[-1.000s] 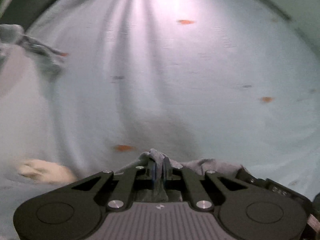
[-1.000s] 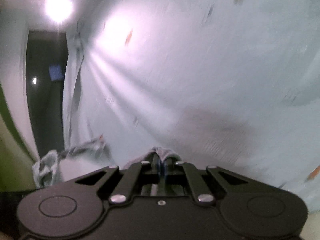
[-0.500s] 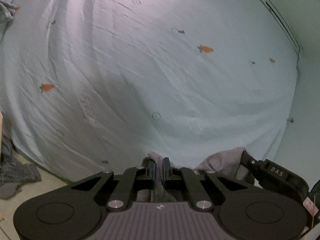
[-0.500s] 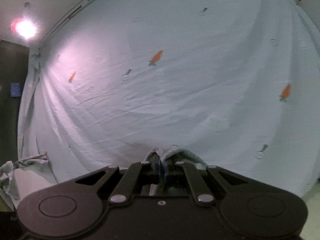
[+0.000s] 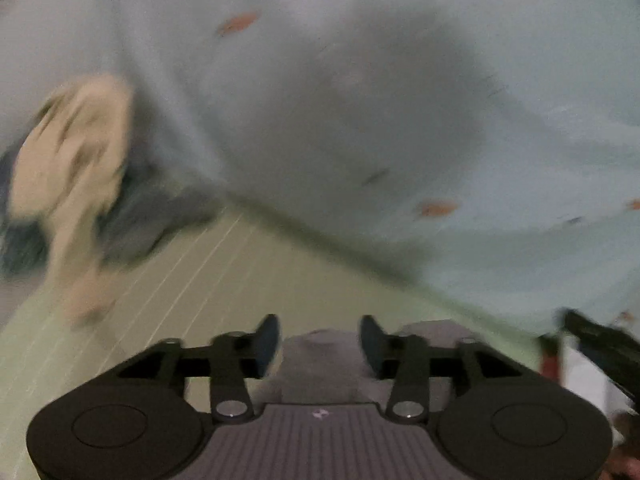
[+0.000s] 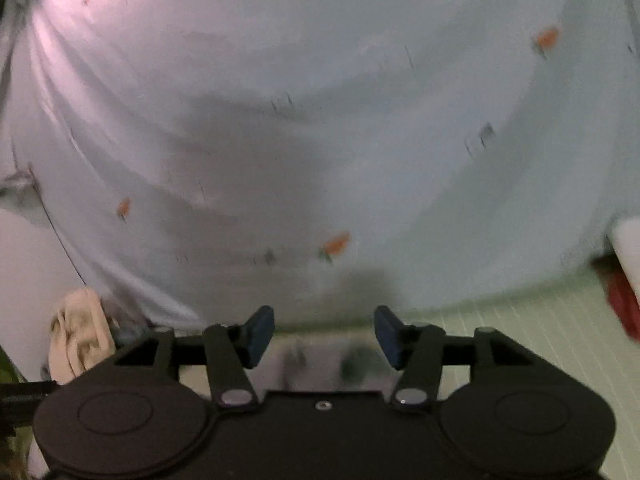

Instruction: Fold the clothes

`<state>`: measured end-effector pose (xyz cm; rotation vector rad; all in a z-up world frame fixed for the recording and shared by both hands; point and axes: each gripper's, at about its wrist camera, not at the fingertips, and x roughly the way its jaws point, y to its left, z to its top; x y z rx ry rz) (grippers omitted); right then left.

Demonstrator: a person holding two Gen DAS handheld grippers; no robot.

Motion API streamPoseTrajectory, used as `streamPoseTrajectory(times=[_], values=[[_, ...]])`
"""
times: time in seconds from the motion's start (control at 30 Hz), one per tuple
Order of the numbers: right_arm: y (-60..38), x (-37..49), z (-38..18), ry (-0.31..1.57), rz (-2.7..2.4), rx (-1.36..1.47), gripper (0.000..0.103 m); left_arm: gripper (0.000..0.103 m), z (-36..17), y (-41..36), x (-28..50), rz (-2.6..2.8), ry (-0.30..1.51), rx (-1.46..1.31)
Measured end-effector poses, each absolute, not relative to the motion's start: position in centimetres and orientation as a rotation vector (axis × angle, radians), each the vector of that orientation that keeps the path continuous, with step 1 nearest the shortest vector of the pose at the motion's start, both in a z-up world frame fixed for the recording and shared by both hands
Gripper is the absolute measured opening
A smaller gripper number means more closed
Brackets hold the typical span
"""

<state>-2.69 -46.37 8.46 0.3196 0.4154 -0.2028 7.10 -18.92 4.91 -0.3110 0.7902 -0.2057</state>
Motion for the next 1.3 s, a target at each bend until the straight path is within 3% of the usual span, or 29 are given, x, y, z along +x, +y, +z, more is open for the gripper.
streamPoseTrajectory(times=[0.07,0.3,0.5,0.83,0.93,1.03,1.1,1.13,1.17,1.3], values=[[-46.6,-4.3,6.8,0.427,-0.227,0.355,0.082,0.069,2.3,-17.3,6.5,-0.176,0.85,-0.328],[-49.0,-8.5,0.6,0.59,-0.384,0.489,0.082,0.069,-4.9,-14.1,5.3,-0.114,1.071,-0.346],[-48.8,-10.3,-5.5,0.754,-0.45,0.524,0.082,0.07,-8.0,-15.4,3.9,-0.139,1.172,-0.313],[-47.7,-8.0,-12.4,0.927,-0.383,0.443,0.079,0.073,-12.0,-22.2,2.3,-0.321,1.218,-0.22],[-47.4,-6.6,-13.4,0.931,-0.338,0.4,0.072,0.073,-12.6,-24.0,2.4,-0.319,1.198,-0.2],[-47.4,-5.2,-14.1,0.938,-0.297,0.36,0.046,0.06,-13.3,-24.5,2.8,-0.259,1.189,-0.228],[-47.8,-4.8,-14.2,0.954,-0.286,0.337,0.01,0.023,-13.8,-24.3,3.3,-0.213,1.2,-0.257],[-48.2,-4.9,-14.1,0.951,-0.283,0.333,0.003,0.01,-14.1,-24.2,3.6,-0.203,1.212,-0.27],[-48.6,-5.1,-13.8,0.943,-0.281,0.331,0.003,0.004,-14.2,-23.9,3.8,-0.177,1.208,-0.279],[-51.6,-7.0,-10.9,0.852,-0.338,0.292,0.003,0.003,-13.4,-22.1,3.8,-0.089,1.142,-0.265]])
